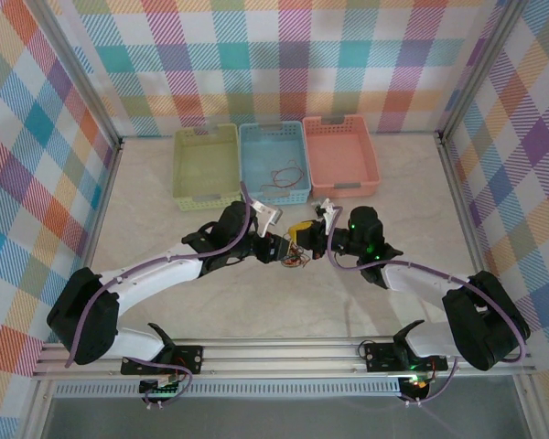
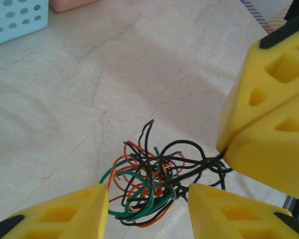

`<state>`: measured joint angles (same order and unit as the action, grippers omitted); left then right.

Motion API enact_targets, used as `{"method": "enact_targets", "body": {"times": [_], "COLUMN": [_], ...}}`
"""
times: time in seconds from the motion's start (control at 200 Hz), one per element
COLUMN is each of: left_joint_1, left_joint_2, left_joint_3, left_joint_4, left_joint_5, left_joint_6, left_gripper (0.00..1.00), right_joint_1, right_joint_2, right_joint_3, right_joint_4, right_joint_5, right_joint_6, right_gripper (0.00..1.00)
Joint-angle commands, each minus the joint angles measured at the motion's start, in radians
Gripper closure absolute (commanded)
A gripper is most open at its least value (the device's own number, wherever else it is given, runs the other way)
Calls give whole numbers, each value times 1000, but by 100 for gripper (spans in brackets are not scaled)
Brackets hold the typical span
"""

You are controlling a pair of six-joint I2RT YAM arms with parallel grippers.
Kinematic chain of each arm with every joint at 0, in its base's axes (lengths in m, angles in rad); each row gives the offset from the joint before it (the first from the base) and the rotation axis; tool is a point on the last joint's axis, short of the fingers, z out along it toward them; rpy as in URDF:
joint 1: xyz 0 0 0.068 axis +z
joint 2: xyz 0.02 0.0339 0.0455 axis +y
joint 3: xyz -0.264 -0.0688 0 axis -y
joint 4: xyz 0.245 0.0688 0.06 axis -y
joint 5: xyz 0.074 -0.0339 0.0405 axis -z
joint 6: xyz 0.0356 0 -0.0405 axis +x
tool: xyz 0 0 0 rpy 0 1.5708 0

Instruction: Untangle the cables

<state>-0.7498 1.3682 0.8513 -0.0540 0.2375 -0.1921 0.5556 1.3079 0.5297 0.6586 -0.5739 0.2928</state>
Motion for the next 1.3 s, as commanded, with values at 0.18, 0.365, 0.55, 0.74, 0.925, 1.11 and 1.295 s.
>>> {"method": "enact_targets", "body": {"times": [0.18, 0.365, 0.55, 0.74, 0.925, 1.11, 1.295], "left_joint_1": [-10, -10, -11, -10, -11, -11, -10], "left_joint_2": [27, 40, -3, 34, 77, 83, 73], "left_joint_3": [33, 26, -33, -5, 32, 42, 39], "left_joint_4": [76, 135, 227, 233, 216, 196, 179], "left_joint_5": [-45, -50, -70, -76, -51, -73, -102], "left_joint_6": [-35, -42, -38, -36, -40, -50, -60], "left_gripper": [52, 52, 53, 55, 61, 82, 89], "right_joint_1": [-3, -3, -2, -2, -2, -2, -2], "right_joint_2": [18, 43, 38, 30, 27, 18, -7], "right_joint_3": [2, 9, 4, -2, -1, -2, -9], "right_joint_4": [66, 90, 110, 123, 124, 120, 103], "right_joint_5": [-88, -118, -134, -162, -177, -180, -166], "right_joint_6": [-2, 3, 5, -1, -4, -6, -12], "right_gripper": [100, 100, 100, 100, 100, 100, 100]}}
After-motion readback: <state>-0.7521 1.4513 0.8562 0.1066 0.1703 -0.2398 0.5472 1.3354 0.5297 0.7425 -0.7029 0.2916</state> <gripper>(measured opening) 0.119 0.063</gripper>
